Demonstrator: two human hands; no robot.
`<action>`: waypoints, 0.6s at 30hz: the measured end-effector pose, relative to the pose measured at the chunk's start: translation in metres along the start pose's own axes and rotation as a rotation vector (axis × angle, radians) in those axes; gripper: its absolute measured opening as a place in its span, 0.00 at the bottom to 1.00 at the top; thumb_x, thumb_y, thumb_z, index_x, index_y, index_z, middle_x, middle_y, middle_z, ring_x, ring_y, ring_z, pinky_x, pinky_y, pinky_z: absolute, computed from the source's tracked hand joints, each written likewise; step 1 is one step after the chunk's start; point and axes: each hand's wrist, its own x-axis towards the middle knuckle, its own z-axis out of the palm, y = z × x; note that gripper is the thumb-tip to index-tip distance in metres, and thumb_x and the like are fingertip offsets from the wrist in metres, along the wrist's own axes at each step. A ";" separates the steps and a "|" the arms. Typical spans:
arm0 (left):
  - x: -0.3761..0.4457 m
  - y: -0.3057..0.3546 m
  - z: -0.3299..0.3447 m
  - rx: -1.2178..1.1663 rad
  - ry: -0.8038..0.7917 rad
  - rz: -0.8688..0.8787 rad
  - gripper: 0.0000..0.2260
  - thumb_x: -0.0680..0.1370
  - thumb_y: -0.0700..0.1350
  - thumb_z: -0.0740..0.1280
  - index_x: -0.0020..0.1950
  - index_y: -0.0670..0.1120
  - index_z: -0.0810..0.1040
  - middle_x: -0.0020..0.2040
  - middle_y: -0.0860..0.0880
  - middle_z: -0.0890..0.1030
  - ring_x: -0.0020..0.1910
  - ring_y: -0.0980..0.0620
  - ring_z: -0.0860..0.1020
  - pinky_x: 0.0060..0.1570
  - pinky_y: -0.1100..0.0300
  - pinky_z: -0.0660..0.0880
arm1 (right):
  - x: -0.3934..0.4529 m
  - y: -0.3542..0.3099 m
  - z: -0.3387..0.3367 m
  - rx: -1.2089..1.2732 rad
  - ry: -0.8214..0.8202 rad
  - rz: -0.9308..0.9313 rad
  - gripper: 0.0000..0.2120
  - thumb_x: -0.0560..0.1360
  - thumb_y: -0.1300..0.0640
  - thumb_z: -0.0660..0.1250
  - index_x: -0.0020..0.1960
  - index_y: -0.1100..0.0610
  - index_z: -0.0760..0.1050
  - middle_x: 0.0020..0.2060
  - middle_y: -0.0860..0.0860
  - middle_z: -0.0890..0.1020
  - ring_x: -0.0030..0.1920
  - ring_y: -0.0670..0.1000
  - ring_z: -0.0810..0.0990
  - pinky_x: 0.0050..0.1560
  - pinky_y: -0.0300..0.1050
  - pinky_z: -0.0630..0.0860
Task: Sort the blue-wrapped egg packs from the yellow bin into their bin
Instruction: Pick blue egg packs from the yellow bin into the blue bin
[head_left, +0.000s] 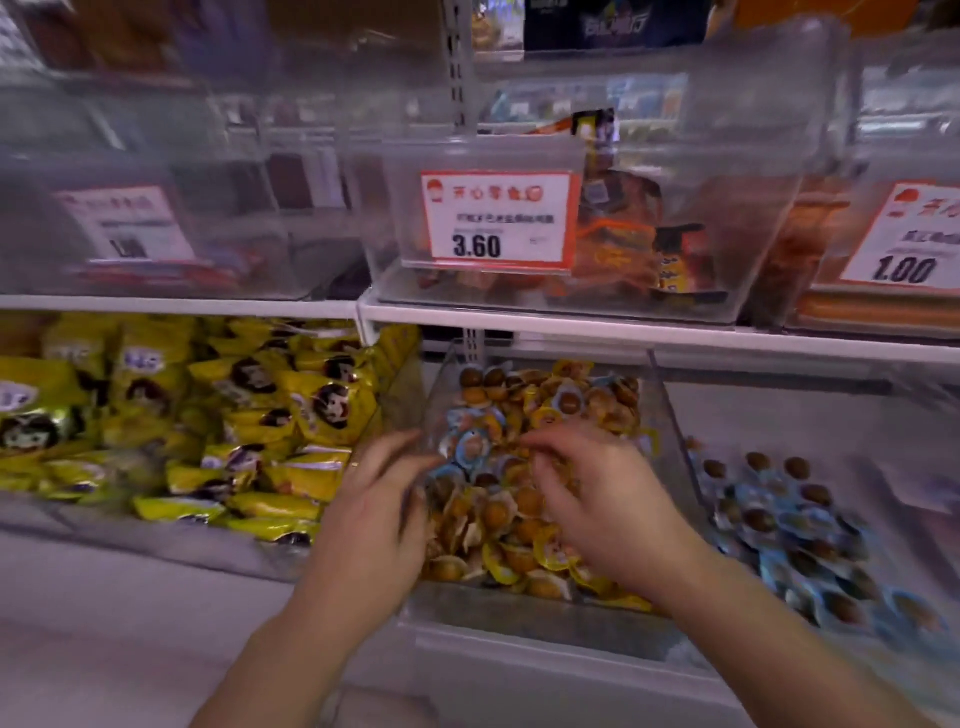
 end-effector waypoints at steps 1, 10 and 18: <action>-0.002 -0.004 -0.001 -0.042 -0.008 -0.030 0.17 0.77 0.35 0.65 0.63 0.49 0.80 0.70 0.54 0.71 0.68 0.53 0.71 0.68 0.58 0.69 | 0.002 -0.009 0.019 -0.031 -0.142 -0.037 0.15 0.80 0.51 0.62 0.63 0.50 0.79 0.58 0.48 0.81 0.57 0.48 0.79 0.60 0.45 0.75; -0.003 -0.019 -0.008 -0.236 -0.130 -0.086 0.15 0.81 0.43 0.63 0.66 0.57 0.76 0.71 0.63 0.64 0.66 0.67 0.67 0.65 0.67 0.67 | 0.026 -0.008 0.079 -0.162 -0.492 -0.075 0.21 0.81 0.37 0.56 0.69 0.44 0.73 0.69 0.42 0.71 0.66 0.47 0.74 0.66 0.47 0.72; -0.005 -0.024 -0.017 -0.303 -0.177 -0.102 0.17 0.81 0.43 0.62 0.66 0.60 0.75 0.71 0.66 0.63 0.68 0.63 0.68 0.66 0.56 0.72 | 0.049 0.015 0.065 -0.186 -0.284 0.129 0.06 0.76 0.53 0.69 0.47 0.51 0.84 0.48 0.48 0.83 0.49 0.50 0.82 0.51 0.46 0.77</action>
